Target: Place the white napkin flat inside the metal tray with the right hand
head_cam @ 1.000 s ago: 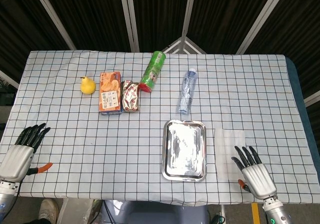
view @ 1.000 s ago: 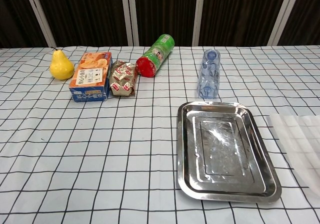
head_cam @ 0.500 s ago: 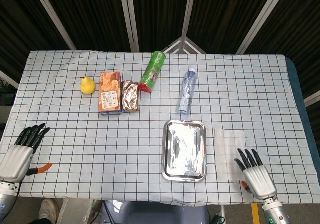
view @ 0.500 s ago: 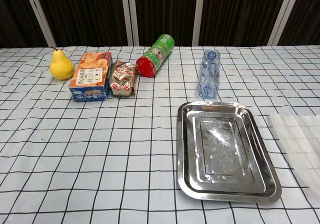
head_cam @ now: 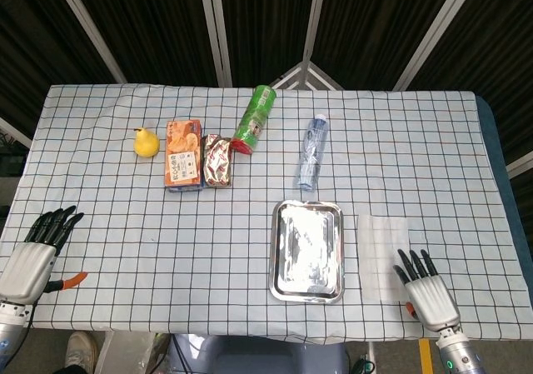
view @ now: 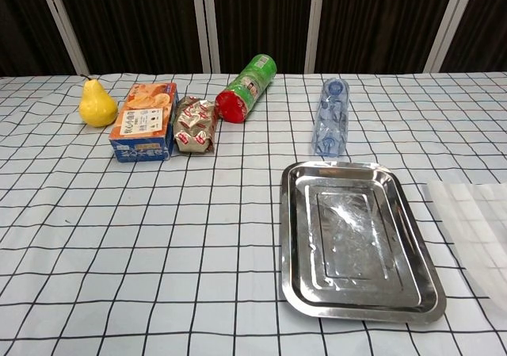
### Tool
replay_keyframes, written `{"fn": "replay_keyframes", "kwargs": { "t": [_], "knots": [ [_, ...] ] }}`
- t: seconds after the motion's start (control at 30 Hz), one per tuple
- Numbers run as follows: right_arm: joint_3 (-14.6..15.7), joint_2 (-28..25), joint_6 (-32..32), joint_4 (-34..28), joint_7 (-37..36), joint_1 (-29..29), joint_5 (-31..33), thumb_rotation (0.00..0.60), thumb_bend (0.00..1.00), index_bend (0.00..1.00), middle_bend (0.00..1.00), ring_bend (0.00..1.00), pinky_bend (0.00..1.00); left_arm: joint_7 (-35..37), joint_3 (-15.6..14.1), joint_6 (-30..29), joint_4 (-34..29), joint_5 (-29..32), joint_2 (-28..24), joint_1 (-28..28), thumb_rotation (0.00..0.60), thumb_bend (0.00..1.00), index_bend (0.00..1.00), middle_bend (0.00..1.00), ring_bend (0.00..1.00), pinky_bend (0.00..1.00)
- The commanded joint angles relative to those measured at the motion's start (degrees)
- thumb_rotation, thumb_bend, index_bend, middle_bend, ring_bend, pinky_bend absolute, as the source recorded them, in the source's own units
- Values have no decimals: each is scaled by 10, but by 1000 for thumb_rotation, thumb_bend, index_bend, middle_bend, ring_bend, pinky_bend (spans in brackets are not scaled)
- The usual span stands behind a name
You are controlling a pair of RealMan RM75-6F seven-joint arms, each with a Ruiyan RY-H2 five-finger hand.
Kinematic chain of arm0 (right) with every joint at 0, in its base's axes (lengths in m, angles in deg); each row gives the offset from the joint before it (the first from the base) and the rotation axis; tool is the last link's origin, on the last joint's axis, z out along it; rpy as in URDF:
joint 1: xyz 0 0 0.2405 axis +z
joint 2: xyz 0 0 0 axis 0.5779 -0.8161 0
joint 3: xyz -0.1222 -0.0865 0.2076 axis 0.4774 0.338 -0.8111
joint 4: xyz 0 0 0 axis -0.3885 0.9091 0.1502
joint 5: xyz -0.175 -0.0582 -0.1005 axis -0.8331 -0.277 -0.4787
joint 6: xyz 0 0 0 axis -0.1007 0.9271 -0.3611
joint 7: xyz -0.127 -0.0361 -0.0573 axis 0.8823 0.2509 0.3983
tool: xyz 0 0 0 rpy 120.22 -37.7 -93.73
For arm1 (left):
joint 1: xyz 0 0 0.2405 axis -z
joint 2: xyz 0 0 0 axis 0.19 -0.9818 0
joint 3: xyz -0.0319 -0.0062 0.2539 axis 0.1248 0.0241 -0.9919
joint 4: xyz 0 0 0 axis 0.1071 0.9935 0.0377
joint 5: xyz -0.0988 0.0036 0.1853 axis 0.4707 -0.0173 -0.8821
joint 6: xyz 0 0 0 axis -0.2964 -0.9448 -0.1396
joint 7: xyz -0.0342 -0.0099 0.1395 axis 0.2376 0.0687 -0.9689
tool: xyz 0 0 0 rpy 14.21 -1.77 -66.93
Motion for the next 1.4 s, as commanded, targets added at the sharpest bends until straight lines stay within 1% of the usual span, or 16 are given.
{"fn": "replay_keyframes", "kwargs": {
  "t": [0.03,0.33,0.43,0.53,0.67,0.77,0.87,1.13,1.4],
  "knots": [
    [-1,3,0,5,-2,0,3,600,294,218,35,0,0,0,0,0,0,0,0,0,600,0,0,0,0,0],
    [-2,19,1,27,-13,4,4,600,295,218,35,0,0,0,0,-1,0,0,0,-1,600,0,0,0,0,0],
    [-1,25,5,37,-24,7,-3,600,294,224,49,0,0,0,0,0,-1,1,0,0,600,0,0,0,0,0],
    [0,31,11,46,-34,8,-10,600,315,288,82,0,0,0,0,0,-1,1,0,0,600,0,0,0,0,0],
    [3,37,14,58,-46,10,-16,600,398,394,109,0,0,1,0,1,-1,1,-1,0,600,0,0,0,0,0],
    [4,42,17,65,-52,11,-20,600,443,462,132,0,0,1,0,1,-1,2,-1,0,600,0,0,0,0,0],
    [5,44,20,69,-58,12,-23,600,461,515,144,0,0,2,0,1,-1,2,-1,0,600,0,0,0,0,0],
    [8,45,30,71,-71,12,-30,600,499,604,188,0,0,3,0,2,-1,2,-1,0,600,0,0,0,0,0],
    [13,42,46,60,-80,12,-44,600,518,625,199,0,0,4,0,1,-1,1,-1,0,600,0,0,0,0,0]
  ]
}}
